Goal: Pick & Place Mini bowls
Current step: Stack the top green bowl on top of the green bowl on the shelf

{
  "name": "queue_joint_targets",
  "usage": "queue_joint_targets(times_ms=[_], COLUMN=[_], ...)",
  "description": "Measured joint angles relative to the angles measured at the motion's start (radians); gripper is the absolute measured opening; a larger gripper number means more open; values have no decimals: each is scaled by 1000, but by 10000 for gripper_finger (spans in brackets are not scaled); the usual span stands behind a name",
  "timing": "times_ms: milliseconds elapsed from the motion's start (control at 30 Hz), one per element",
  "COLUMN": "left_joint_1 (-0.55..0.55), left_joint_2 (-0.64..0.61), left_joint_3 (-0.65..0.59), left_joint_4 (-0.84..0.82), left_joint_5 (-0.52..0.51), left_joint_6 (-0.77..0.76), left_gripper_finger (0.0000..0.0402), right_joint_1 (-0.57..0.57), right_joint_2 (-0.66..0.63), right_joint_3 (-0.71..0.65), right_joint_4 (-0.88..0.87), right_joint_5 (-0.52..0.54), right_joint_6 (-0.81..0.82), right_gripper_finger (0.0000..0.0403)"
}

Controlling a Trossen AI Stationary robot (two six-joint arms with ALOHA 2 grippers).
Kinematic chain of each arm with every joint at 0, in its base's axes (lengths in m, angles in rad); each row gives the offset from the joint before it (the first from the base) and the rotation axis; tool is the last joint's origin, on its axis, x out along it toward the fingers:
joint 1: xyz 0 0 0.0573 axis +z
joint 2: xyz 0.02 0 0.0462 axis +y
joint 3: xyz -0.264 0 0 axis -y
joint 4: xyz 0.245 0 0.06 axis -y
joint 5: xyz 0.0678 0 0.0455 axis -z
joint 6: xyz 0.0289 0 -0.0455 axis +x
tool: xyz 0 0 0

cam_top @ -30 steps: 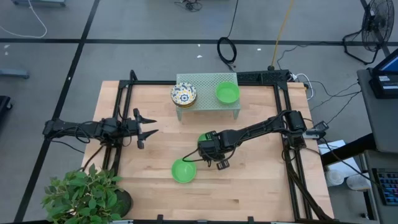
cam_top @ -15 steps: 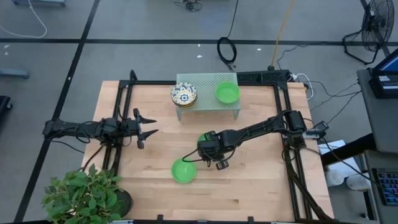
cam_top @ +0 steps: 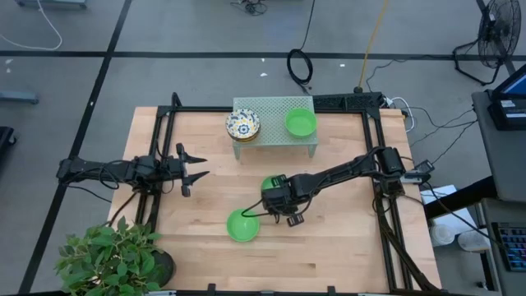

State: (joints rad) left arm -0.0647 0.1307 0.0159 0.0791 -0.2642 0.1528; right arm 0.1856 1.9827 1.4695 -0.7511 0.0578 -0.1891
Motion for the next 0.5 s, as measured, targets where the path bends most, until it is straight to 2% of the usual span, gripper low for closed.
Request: queue_joint_targets(times_ms=[167,500], left_joint_1=[0,0], left_joint_2=[0,0], left_joint_3=[0,0], left_joint_4=[0,0], left_joint_5=[0,0], left_joint_6=[0,0], left_gripper_finger=[202,203], right_joint_1=[0,0], right_joint_2=[0,0], right_joint_3=[42,54], right_joint_4=[-58,-62], right_joint_5=[70,71], right_joint_6=[-4,-4], right_gripper_finger=[112,112])
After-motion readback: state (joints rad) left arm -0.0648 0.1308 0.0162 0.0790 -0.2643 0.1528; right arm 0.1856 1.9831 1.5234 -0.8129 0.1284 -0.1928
